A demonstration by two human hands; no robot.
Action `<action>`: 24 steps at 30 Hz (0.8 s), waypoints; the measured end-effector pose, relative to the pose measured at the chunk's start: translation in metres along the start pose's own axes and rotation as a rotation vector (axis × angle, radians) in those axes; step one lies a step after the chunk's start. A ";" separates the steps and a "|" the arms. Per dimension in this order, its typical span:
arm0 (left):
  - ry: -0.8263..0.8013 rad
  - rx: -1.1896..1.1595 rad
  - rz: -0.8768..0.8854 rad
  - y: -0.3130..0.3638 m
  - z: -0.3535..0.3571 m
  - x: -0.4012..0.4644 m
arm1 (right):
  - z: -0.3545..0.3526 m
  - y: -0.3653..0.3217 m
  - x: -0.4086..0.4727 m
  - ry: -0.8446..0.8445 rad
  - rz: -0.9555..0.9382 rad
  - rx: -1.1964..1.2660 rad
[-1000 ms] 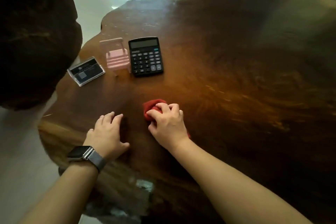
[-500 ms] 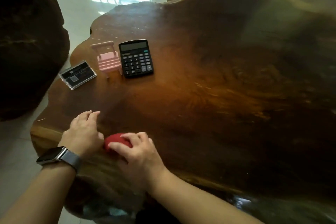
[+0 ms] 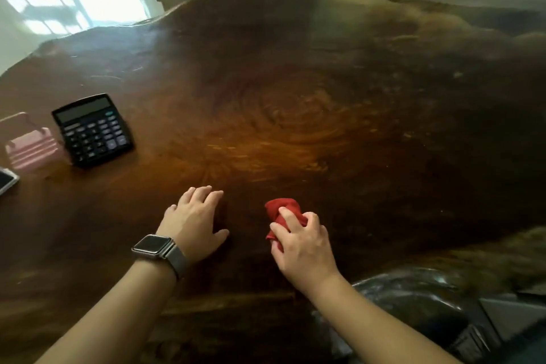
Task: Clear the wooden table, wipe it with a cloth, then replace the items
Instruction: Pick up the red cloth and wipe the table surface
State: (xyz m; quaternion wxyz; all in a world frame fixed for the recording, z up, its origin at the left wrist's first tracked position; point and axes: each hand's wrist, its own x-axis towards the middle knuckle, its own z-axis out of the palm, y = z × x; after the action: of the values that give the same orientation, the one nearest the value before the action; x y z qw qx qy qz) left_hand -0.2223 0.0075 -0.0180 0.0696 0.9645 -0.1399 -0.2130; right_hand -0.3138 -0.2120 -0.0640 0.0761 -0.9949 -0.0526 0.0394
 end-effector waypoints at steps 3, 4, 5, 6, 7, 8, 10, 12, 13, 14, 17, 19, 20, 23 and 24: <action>-0.012 0.015 0.048 0.034 0.006 0.014 | -0.006 0.047 -0.017 0.007 0.111 -0.030; -0.019 0.019 0.059 0.044 0.008 0.019 | -0.008 0.062 -0.024 0.013 0.158 -0.032; -0.026 0.024 0.072 0.053 0.010 0.023 | -0.009 0.077 -0.032 0.020 0.208 -0.033; -0.031 0.026 0.085 0.061 0.012 0.026 | -0.011 0.090 -0.040 0.023 0.255 -0.038; -0.032 0.028 0.099 0.068 0.013 0.029 | -0.012 0.102 -0.050 0.018 0.297 -0.047; -0.030 0.033 0.113 0.075 0.014 0.032 | -0.012 0.114 -0.060 0.008 0.338 -0.057; -0.026 0.041 0.133 0.088 0.017 0.038 | -0.014 0.137 -0.080 -0.014 0.411 -0.072; -0.036 0.039 0.144 0.095 0.019 0.041 | -0.018 0.156 -0.096 -0.025 0.480 -0.078; -0.037 0.041 0.151 0.099 0.020 0.043 | -0.022 0.166 -0.102 -0.021 0.523 -0.069; -0.037 0.043 0.156 0.101 0.021 0.045 | -0.026 0.177 -0.105 -0.006 0.572 -0.043; -0.033 0.038 0.162 0.106 0.022 0.048 | -0.043 0.212 -0.105 0.090 0.727 0.067; -0.025 0.028 0.160 0.106 0.023 0.050 | -0.056 0.233 -0.096 0.188 0.764 0.120; -0.019 0.024 0.154 0.105 0.022 0.050 | -0.061 0.241 -0.087 0.224 0.768 0.154; -0.011 0.015 0.138 0.099 0.021 0.052 | -0.069 0.251 -0.050 0.289 0.801 0.262; -0.013 0.010 0.130 0.095 0.020 0.052 | -0.067 0.250 -0.034 0.294 0.808 0.294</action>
State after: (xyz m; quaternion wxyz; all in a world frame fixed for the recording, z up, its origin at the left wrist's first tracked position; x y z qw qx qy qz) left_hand -0.2086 -0.1004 -0.0382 0.0777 0.9522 -0.2037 -0.2138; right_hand -0.3173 -0.4715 -0.0344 0.2016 -0.9094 0.3572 -0.0689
